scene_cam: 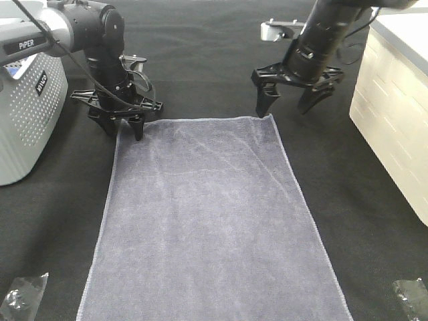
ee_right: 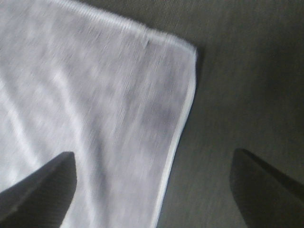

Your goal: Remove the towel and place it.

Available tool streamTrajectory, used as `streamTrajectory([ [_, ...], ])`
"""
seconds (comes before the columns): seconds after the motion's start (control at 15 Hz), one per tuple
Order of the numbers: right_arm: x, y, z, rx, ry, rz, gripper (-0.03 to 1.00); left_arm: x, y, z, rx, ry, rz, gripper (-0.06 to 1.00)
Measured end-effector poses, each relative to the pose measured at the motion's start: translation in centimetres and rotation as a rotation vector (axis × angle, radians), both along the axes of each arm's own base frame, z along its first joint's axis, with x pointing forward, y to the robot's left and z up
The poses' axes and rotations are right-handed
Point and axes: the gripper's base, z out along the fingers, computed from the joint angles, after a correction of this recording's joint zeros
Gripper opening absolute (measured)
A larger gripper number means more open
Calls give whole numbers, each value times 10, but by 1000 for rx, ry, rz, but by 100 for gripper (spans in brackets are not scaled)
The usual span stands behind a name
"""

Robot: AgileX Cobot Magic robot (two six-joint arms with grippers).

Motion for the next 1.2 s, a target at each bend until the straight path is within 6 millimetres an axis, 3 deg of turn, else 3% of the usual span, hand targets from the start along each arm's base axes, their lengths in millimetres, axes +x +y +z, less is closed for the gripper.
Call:
streamTrajectory([
  [0.07, 18, -9, -14, 0, 10, -37, 85, 0, -1, 0, -12, 4, 5, 56],
  [0.33, 35, -32, -32, 7, 22, -113, 85, -1, -2, 0, -25, 8, 9, 56],
  [0.6, 40, -22, -32, 59, -28, -126, 85, -1, -3, 0, -36, 9, 16, 56],
  [0.93, 40, -10, -58, 30, -5, -117, 85, 1, -4, 1, -51, -6, 20, 56],
  [1.2, 40, -9, -59, 26, -3, -114, 85, 1, -4, 1, -51, -6, 20, 56],
])
